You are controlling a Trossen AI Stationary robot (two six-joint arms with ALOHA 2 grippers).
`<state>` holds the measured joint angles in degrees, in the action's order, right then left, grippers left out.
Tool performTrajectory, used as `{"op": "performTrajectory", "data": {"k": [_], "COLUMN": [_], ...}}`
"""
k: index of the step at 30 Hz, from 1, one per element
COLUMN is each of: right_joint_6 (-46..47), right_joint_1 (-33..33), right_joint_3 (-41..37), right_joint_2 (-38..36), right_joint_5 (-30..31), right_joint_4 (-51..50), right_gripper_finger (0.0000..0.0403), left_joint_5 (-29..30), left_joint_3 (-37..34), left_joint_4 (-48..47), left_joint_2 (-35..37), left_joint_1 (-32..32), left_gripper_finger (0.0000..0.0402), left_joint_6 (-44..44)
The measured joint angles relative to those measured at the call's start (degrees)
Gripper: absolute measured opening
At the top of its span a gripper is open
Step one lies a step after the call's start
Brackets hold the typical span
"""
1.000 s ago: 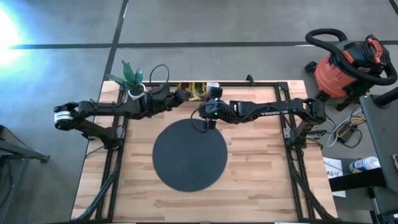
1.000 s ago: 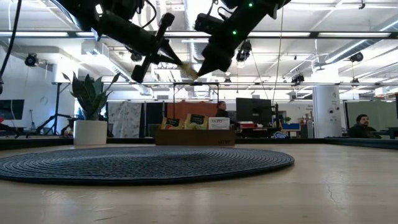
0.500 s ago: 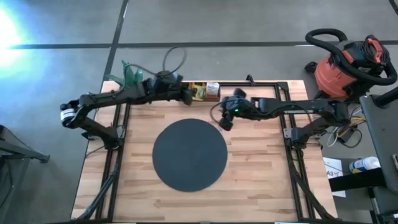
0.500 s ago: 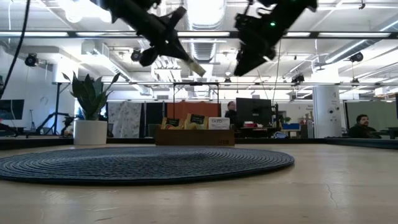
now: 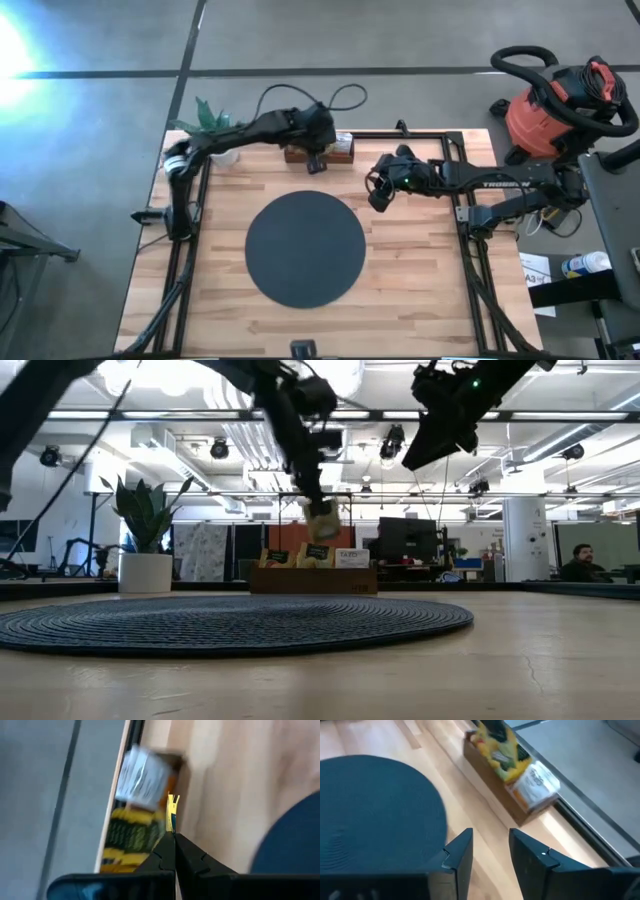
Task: Pick & Place Tea
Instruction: Put the yellow tea bag into the middle section of the wooden organizer
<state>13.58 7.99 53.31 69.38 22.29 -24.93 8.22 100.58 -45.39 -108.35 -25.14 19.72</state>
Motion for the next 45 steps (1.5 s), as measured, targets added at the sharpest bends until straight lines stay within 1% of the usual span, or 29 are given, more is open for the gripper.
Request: {"op": "performTrajectory", "data": {"k": [5, 8, 11, 18, 21, 30, 35, 38, 42, 45], "right_joint_6": [0.03, 0.12, 0.40, -0.01, -0.27, -0.64, -0.50, -0.48, -0.34, 0.41], "right_joint_1": [-0.98, -1.03, -1.01, -0.99, -0.96, -0.96, -0.96, -0.96, -0.96, -0.96], "right_joint_3": [0.36, 0.31, 0.06, -0.20, -0.21, -0.33, -0.63, -0.95, -1.27, -1.59], "right_joint_2": [0.00, 0.00, 0.00, 0.00, 0.00, 0.01, 0.07, 0.07, 0.07, 0.07], "right_joint_5": [0.18, 0.16, 0.18, 0.73, 2.12, 2.28, 2.28, 2.28, 2.28, 2.28], "right_joint_4": [-0.13, -0.13, -0.90, -2.02, -1.97, -1.90, -1.85, -1.81, -1.68, -1.54], "right_gripper_finger": [0.0118, 0.0115, 0.0113, 0.0111, 0.0106, 0.0093, 0.0087, 0.0086, 0.0091, 0.0091], "left_joint_5": [0.91, 0.75, 0.33, -3.23, -3.23, -3.20, -2.70, -2.53, -0.40, -0.23], "left_joint_3": [6.60, 8.53, 9.37, 8.66, 7.92, 4.34, 4.02, 3.56, 1.33, 0.13], "left_joint_4": [-8.07, -8.69, -8.62, -10.68, -10.66, -4.96, -4.44, -3.71, 0.16, 0.26], "left_joint_2": [-6.31, -8.53, -9.45, -9.73, -9.77, -9.82, -9.95, -10.02, -10.01, -10.00], "left_joint_1": [-2.70, -3.52, -3.65, -3.64, -3.61, -3.64, -3.66, -3.69, -3.68, -3.58], "left_gripper_finger": [0.0000, 0.0000, 0.0000, 0.0000, 0.0000, 0.0000, 0.0000, 0.0000, 0.0000, 0.0000], "left_joint_6": [4.18, 4.86, 7.41, 9.25, 10.04, 10.19, 10.27, 10.27, 10.14, 9.93]}}
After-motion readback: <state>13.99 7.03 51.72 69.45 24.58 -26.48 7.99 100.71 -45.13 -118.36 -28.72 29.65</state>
